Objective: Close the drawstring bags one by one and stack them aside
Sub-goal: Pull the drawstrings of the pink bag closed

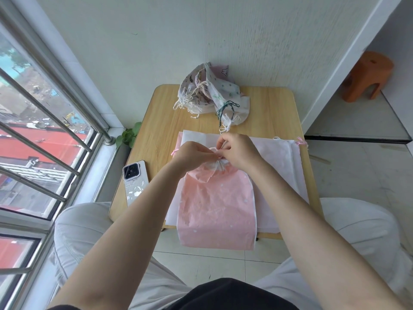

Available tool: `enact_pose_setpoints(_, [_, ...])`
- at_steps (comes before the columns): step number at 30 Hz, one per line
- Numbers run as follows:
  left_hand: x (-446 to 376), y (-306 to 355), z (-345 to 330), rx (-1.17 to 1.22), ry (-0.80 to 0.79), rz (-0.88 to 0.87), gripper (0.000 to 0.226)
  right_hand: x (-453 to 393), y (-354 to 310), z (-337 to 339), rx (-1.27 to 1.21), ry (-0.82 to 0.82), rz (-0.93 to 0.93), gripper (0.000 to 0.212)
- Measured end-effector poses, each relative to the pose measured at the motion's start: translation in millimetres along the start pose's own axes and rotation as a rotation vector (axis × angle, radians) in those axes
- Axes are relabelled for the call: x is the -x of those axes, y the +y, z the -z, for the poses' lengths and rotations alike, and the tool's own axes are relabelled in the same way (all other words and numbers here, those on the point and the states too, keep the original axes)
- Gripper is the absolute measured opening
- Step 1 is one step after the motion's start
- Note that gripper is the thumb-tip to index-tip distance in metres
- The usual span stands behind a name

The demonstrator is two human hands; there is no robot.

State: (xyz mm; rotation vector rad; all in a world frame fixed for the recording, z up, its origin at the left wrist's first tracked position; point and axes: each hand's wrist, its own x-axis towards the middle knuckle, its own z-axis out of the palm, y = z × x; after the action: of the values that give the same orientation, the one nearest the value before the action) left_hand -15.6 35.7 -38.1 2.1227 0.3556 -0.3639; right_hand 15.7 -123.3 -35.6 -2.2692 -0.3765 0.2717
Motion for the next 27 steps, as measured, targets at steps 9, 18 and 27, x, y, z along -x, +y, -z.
enact_pose_setpoints(9, [1.4,10.1,-8.4,-0.236,0.091,-0.138,0.021,-7.8,-4.0,-0.4,0.546,-0.127,0.166,0.022])
enact_pose_setpoints(18, [0.2,5.2,-10.5,-0.576,0.181,-0.326,0.021,-13.9,8.0,13.3,-0.07,-0.316,-0.103,0.011])
enact_pose_setpoints(27, [12.4,9.4,-23.5,-0.132,0.338,-0.319,0.008,-11.3,19.3,14.9,-0.844,-0.419,-0.436,0.025])
